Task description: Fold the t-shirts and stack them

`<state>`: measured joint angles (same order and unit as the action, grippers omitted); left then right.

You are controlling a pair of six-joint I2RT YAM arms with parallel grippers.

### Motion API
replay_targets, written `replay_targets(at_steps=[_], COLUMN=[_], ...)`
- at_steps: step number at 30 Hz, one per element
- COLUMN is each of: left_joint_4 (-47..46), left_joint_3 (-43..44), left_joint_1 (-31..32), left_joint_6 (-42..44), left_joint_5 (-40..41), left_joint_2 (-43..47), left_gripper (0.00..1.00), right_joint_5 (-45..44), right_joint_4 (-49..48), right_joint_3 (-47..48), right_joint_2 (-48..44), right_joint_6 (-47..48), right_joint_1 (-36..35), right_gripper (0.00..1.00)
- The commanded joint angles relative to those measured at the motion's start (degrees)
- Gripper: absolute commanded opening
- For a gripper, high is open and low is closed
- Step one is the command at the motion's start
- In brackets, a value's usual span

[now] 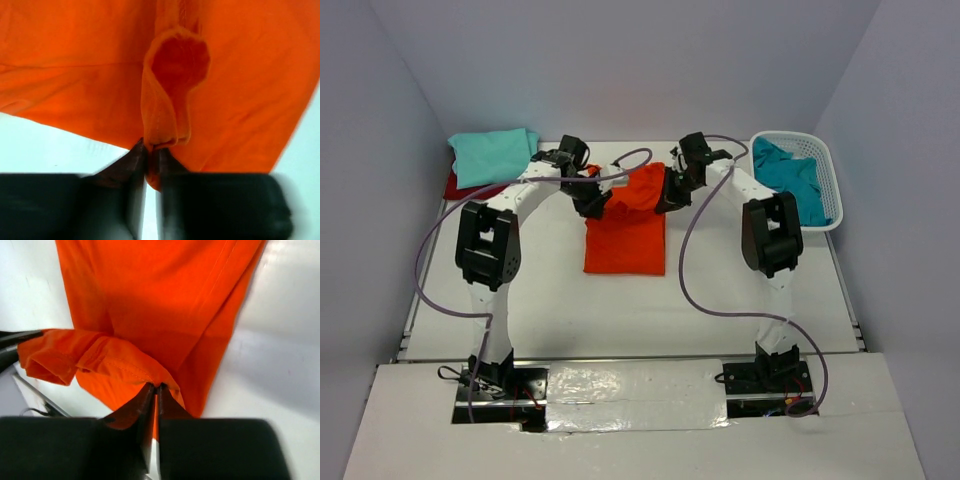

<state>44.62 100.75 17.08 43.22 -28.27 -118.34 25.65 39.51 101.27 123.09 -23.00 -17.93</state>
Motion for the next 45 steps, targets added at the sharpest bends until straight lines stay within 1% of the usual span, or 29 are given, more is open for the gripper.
replay_targets(at_steps=[1,2,3,4,7,8,9,10,11,13,14,15,16,17,18,19,20,21,22,23,24,25,26,29,31,36,39,43,45], left_joint_4=[-3.0,-3.8,-7.1,-8.9,-11.3,-11.0,-11.0,-11.4,-11.7,-13.1,-14.9,-15.6,-16.1,-15.5,-14.2,-12.3,-9.7,-2.0,1.2,3.1,5.3,5.6,5.3,1.4,-5.5,-10.1,-11.6,-13.7,-14.5], left_joint_3=[1.6,1.7,1.8,2.4,10.0,15.9,18.5,20.8,23.7,24.1,22.4,21.2,19.6,16.4,15.0,13.1,8.6,5.9,2.0,-7.1,-11.3,-15.7,-22.9,-29.8,-31.3,-34.3,-37.5,-38.8,-38.6], left_joint_1=[-1.0,-1.1,-1.6,-2.0,-3.5,-3.8,-4.1,-4.2,-4.4,-5.0,-5.2,-6.2,-6.9,-7.4,-8.1,-7.9,-7.5,-5.6,-4.3,-2.9,-0.2,0.9,2.0,5.5,7.3,8.8,10.6,11.8,12.1], left_joint_6=[-4.0,-5.5,-6.8,-8.6,-14.8,-17.3,-18.5,-20.6,-21.2,-21.9,-22.4,-22.6,-22.5,-20.9,-18.9,-11.0,-5.5,1.7,8.4,19.1,23.7,30.2,32.3,32.0,26.3,24.1,23.0,21.0,19.4], left_joint_5=[0.0,1.5,2.9,4.5,9.4,11.4,12.3,12.8,13.3,15.7,16.6,16.7,15.9,14.3,9.8,7.4,4.7,2.5,1.2,1.6,2.2,2.8,2.9,3.8,5.6,8.1,8.8,8.4,8.8], left_joint_2=[-2.5,-2.9,-3.9,-4.4,-8.6,-10.9,-11.8,-12.5,-13.0,-12.4,-11.7,-9.6,-8.5,-5.8,-4.2,-2.5,-0.6,3.6,5.9,10.7,13.1,15.0,18.3,20.7,21.0,19.7,18.9,18.2,17.5], left_gripper=[0.35,0.39,0.44,0.49,0.62,0.62,0.63,0.68,0.69,0.69,0.69,0.68,0.65,0.62,0.59,0.56,0.56,0.56,0.57,0.58,0.59,0.67,0.71,0.80,0.83,0.82,0.80,0.79,0.76], right_joint_5=[1.9,2.5,2.2,1.3,-4.7,-7.7,-9.4,-11.0,-12.1,-12.9,-12.6,-12.1,-10.2,-9.0,-8.2,-6.1,-5.3,-4.6,-4.3,-3.8,-3.2,-2.5,-0.6,1.3,1.0,1.2,2.8,2.8,4.3], right_joint_4=[1.9,1.6,1.4,0.6,-0.8,-0.8,-0.8,-1.1,-1.6,-5.0,-6.8,-8.4,-10.9,-11.3,-10.9,-9.1,-8.6,-8.7,-9.7,-10.4,-11.3,-12.8,-13.2,-14.8,-16.3,-20.4,-20.2,-20.3,-20.9], right_joint_3=[5.0,6.5,7.0,7.8,10.5,11.7,11.8,10.6,9.0,4.4,-1.5,-4.1,-6.5,-9.2,-9.7,-10.8,-12.1,-13.8,-16.0,-20.6,-22.8,-25.0,-28.0,-32.8,-36.7,-42.4,-42.1,-43.2,-42.9], right_joint_2=[4.2,5.1,6.5,6.9,6.6,5.3,4.5,3.2,1.8,-3.9,-5.8,-9.1,-10.1,-10.7,-10.6,-10.3,-10.4,-11.6,-12.8,-13.8,-15.9,-16.7,-17.3,-18.1,-18.8,-19.9,-18.2,-18.4,-17.8], right_joint_6=[0.5,-0.1,-0.4,-0.7,-1.3,-0.6,0.1,0.8,1.6,4.3,5.2,5.9,6.4,6.0,5.2,2.5,1.0,-0.1,-1.1,-2.6,-3.1,-3.4,-4.0,-4.7,-6.3,-9.0,-9.4,-9.3,-9.3], right_joint_1=[1.3,1.8,2.5,3.7,6.0,6.8,6.9,6.8,6.2,4.8,3.7,1.1,-0.2,-1.3,-2.3,-2.3,-2.0,-1.9,-1.9,-2.1,-2.3,-3.0,-3.4,-5.0,-5.3,-5.2,-5.3,-5.3,-5.3], right_gripper=[0.18,0.30,0.32,0.33,0.35,0.35,0.35,0.35,0.35,0.34,0.34,0.34,0.34,0.35,0.35,0.36,0.39,0.42,0.45,0.51,0.54,0.56,0.58,0.59,0.59,0.59,0.57,0.57,0.56])
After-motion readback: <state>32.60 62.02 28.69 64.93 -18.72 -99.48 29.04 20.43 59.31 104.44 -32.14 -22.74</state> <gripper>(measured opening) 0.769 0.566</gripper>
